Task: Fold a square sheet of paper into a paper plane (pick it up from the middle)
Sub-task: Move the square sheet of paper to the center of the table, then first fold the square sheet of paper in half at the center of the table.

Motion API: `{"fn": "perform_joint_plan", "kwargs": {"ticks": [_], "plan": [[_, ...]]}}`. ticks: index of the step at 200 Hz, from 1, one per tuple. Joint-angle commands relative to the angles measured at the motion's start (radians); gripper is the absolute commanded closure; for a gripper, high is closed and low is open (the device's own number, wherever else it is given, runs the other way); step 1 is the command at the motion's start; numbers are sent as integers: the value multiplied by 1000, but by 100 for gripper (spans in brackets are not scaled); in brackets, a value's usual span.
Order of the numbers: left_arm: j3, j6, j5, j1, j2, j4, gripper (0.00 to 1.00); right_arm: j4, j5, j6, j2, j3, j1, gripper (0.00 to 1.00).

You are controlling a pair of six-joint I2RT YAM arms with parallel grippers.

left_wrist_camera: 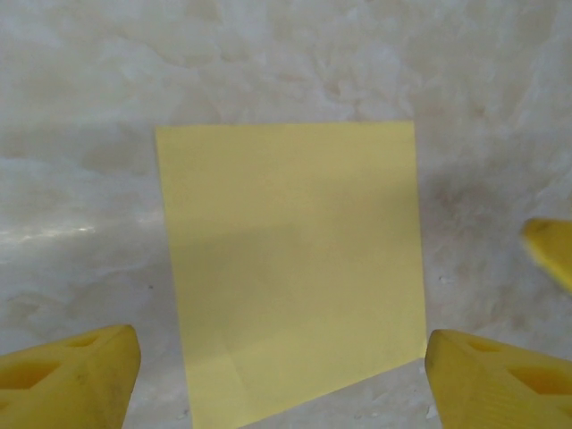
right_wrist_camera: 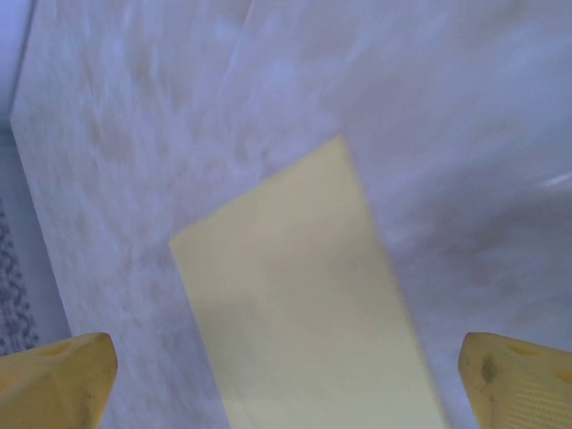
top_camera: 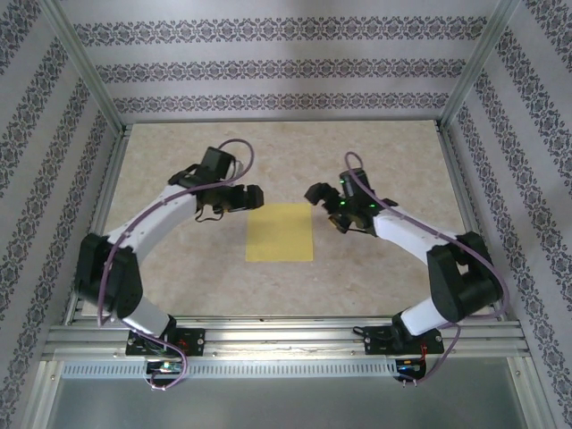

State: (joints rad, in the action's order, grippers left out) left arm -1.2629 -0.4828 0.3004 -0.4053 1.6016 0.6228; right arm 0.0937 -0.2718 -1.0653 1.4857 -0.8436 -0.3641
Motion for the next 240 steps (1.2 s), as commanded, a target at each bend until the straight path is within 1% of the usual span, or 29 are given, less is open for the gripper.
{"fn": "perform_joint_plan", "kwargs": {"ticks": [1, 14, 48, 57, 68, 89, 127, 140, 159, 193, 240], "plan": [[-112, -37, -114, -68, 113, 203, 19, 80, 16, 68, -54, 68, 68, 2], [-184, -55, -140, -112, 189, 255, 19, 99, 35, 90, -99, 96, 94, 2], [-391, -79, -140, -206, 403, 393, 18, 133, 71, 117, -175, 138, 109, 2], [-448, -99, -177, -226, 453, 432, 18, 142, 73, 121, -182, 141, 109, 2], [-507, -135, -225, -245, 505, 474, 15, 148, 67, 124, -188, 145, 109, 2], [-568, -169, -239, -260, 564, 506, 13, 136, 45, 116, -188, 154, 109, 2], [-577, -225, -290, -277, 595, 514, 11, 126, 10, 108, -178, 155, 104, 2], [-567, -248, -273, -279, 604, 504, 11, 121, 3, 109, -176, 158, 104, 2], [-561, -269, -215, -282, 613, 471, 11, 109, -4, 98, -171, 168, 104, 2], [-575, -297, -245, -286, 632, 479, 10, 100, -28, 92, -160, 172, 105, 2], [-602, -293, -231, -290, 682, 475, 10, 101, -61, 117, -150, 156, 104, 2]]}}
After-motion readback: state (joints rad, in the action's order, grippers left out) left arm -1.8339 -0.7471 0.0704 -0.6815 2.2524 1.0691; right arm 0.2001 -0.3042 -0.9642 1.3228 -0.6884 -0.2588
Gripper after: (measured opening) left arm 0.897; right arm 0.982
